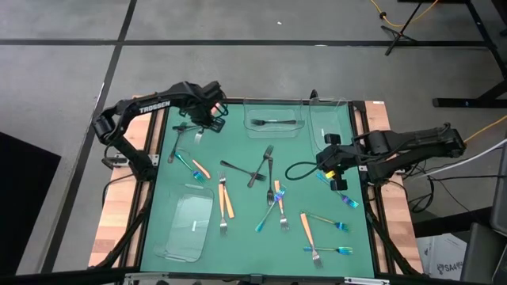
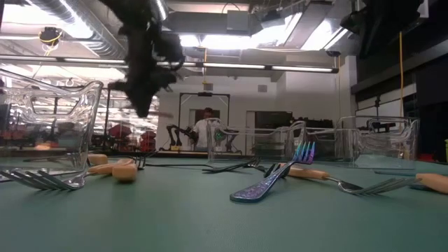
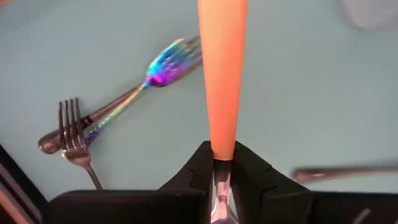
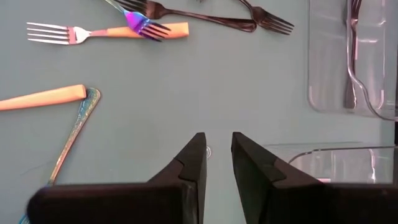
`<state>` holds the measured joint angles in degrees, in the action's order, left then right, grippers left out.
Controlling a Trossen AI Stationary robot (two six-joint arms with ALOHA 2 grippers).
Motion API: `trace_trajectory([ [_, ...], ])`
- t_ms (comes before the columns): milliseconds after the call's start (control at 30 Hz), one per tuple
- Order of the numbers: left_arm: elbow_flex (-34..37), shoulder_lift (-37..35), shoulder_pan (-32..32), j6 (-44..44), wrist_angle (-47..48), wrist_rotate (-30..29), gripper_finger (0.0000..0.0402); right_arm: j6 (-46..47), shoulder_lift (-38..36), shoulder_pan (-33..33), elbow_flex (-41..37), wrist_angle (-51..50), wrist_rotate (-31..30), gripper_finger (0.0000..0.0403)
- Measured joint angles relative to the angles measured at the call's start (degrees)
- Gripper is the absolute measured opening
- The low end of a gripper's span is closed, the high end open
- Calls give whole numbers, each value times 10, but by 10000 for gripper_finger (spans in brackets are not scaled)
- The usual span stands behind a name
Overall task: Sort silverware by color (type)
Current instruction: Put the orange fork into the bottom transparent bin
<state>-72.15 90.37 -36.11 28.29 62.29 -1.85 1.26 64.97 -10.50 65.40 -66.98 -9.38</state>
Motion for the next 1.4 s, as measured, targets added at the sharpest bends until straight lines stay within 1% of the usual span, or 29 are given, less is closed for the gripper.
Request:
trace_trajectory([
  [100,-47,0,36,2,40,0,27,0,0,0,0,0,0,65],
  [267,-114,-1,110,35,91,-1,27,0,0,0,0,0,0,65],
  [467,-162,-1,219,107,130,-1,27,0,0,0,0,0,0,65],
  [833,-169,-1,426,295,138,-2,27,0,0,0,0,0,0,65],
  [1133,-169,-1,580,481,138,-5,27,0,0,0,0,0,0,65],
  [1400,-169,-1,694,666,138,-64,29,0,0,0,0,0,0,65],
])
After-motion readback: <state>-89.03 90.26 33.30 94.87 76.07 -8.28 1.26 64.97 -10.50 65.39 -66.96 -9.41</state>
